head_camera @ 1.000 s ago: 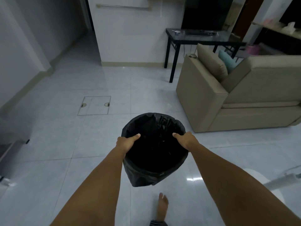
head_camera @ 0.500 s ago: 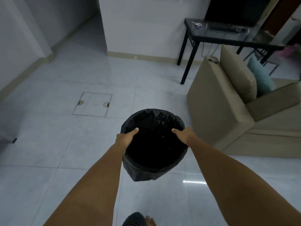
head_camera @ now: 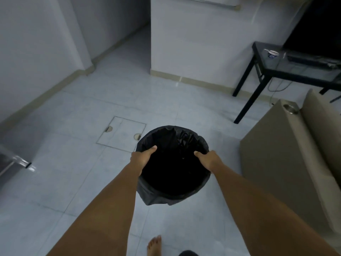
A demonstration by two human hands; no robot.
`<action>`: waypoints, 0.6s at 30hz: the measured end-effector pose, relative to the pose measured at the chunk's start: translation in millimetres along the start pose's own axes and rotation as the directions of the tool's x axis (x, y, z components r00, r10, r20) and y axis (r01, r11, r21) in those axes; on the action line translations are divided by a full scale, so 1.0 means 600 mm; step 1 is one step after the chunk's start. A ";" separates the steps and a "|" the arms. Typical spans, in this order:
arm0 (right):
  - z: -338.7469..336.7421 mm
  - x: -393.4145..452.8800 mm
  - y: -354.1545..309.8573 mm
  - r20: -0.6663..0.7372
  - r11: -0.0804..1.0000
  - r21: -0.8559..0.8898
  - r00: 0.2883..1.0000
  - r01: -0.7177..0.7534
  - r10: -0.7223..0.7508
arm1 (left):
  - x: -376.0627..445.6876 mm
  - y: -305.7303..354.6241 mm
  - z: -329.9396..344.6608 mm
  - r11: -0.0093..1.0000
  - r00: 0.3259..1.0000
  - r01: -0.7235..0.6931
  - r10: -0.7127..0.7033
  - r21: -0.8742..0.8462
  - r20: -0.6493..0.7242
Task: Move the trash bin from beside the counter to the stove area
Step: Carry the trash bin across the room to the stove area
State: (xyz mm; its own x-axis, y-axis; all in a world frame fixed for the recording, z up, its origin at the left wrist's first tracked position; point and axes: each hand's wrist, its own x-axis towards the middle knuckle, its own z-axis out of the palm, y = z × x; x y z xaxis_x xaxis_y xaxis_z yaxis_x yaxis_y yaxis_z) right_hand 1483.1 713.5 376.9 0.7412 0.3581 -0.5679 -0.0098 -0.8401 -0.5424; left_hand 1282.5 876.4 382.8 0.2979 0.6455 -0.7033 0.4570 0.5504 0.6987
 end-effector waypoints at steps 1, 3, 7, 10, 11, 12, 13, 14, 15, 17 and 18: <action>-0.002 0.026 -0.026 0.004 1.000 -0.007 1.000 0.006 -0.006 | 0.022 0.024 0.000 1.000 1.000 0.003 -0.003 -0.006 -0.013; -0.006 0.068 -0.072 0.016 1.000 -0.026 1.000 0.017 -0.017 | 0.057 0.062 0.000 1.000 1.000 0.013 -0.013 -0.022 -0.027; -0.015 0.158 -0.158 0.053 0.996 -0.070 0.997 0.058 -0.054 | 0.130 0.127 0.004 0.996 0.998 0.031 -0.036 -0.079 -0.052; -0.017 0.229 -0.226 0.107 0.988 -0.116 0.991 0.099 -0.087 | 0.182 0.165 0.008 0.988 0.996 0.044 -0.055 -0.146 -0.075; -0.017 0.258 -0.256 0.131 0.985 -0.128 0.986 0.119 -0.102 | 0.203 0.181 0.009 0.982 0.993 0.047 -0.065 -0.181 -0.095; -0.015 0.280 -0.282 0.151 0.981 -0.132 0.981 0.140 -0.119 | 0.220 0.194 0.008 0.978 0.991 0.045 -0.069 -0.205 -0.111; -0.013 0.305 -0.312 0.172 0.977 -0.138 0.976 0.161 -0.137 | 0.239 0.209 0.008 0.972 0.988 0.044 -0.077 -0.231 -0.133; -0.009 0.331 -0.340 0.199 0.972 -0.151 0.968 0.181 -0.150 | 0.257 0.222 0.008 0.965 0.983 0.050 -0.093 -0.259 -0.157; -0.006 0.351 -0.366 0.223 0.967 -0.166 0.962 0.195 -0.156 | 0.272 0.233 0.008 0.957 0.977 0.056 -0.111 -0.284 -0.181; -0.001 0.386 -0.413 0.266 0.956 -0.194 0.949 0.222 -0.166 | 0.295 0.254 0.008 0.939 0.965 0.061 -0.142 -0.338 -0.220; 0.003 0.404 -0.440 0.290 0.948 -0.207 0.941 0.243 -0.177 | 0.308 0.264 0.007 0.926 0.957 0.060 -0.160 -0.373 -0.241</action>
State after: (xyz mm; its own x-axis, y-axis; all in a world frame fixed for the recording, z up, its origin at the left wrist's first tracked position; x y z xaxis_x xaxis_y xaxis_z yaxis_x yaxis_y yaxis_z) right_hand 1664.3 1022.6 381.2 0.5043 0.6039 -0.6172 0.3097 -0.7937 -0.5235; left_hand 1413.5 1080.7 363.3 0.0102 0.6577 -0.7532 0.1283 0.7461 0.6533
